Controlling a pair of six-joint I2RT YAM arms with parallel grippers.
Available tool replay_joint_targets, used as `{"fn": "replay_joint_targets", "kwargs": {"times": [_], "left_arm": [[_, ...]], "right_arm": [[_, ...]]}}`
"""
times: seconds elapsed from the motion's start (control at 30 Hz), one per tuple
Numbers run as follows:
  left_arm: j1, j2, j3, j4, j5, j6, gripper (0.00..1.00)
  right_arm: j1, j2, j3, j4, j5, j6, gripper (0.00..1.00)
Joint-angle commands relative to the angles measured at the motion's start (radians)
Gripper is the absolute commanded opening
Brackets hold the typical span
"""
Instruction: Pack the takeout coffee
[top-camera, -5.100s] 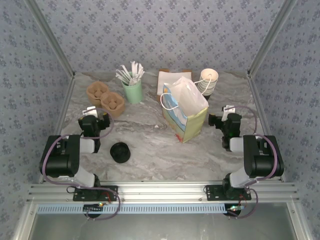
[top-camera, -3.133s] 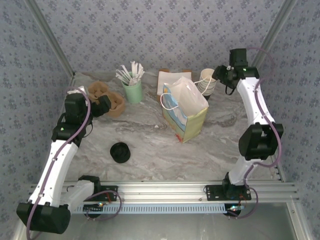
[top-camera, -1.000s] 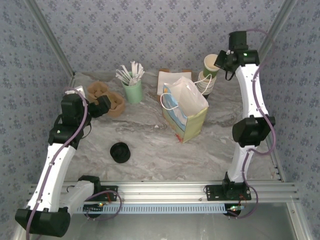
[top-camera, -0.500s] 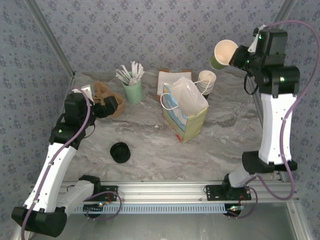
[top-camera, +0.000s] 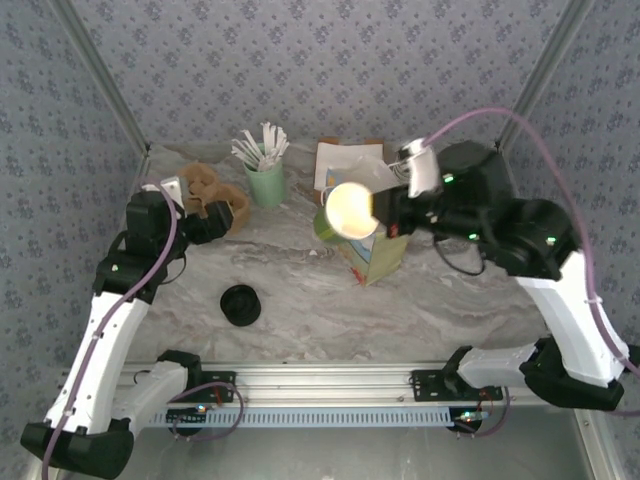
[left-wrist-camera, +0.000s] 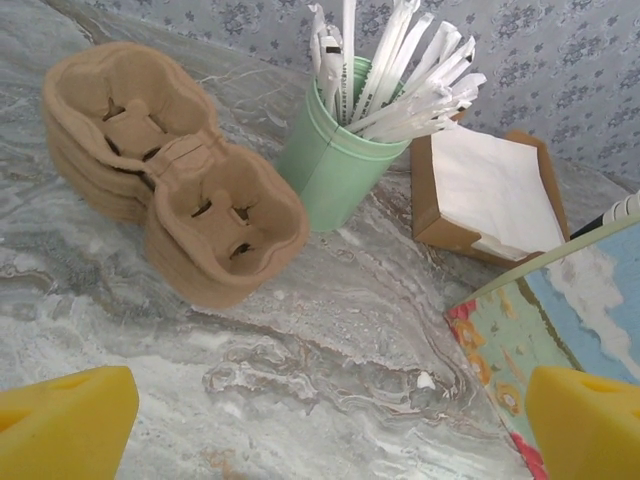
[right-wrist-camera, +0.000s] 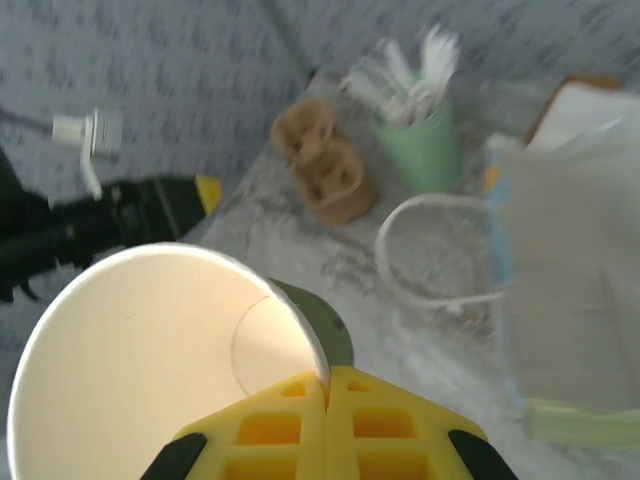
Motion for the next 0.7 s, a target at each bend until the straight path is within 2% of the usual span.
{"fn": "replay_joint_targets", "kwargs": {"times": [0.0, 0.07, 0.23, 0.5, 0.67], "left_arm": [[-0.002, -0.042, -0.011, -0.063, -0.030, 0.007, 0.99], [-0.002, -0.059, -0.028, -0.070, -0.037, 0.006, 0.99], [-0.001, -0.078, -0.051, -0.076, -0.044, 0.004, 0.99], [-0.002, -0.084, -0.094, -0.067, -0.038, -0.003, 0.99], [-0.001, -0.084, -0.122, -0.053, -0.032, -0.011, 0.99]], "right_arm": [[0.115, 0.016, -0.129, 0.122, 0.046, 0.053, 0.02], [0.161, 0.021, -0.229, 0.223, 0.060, 0.075, 0.02], [0.182, 0.101, -0.396, 0.363, 0.112, 0.121, 0.00], [0.186, 0.295, -0.486, 0.503, 0.176, 0.147, 0.00], [0.160, 0.421, -0.475, 0.562, 0.140, 0.164, 0.00]]}}
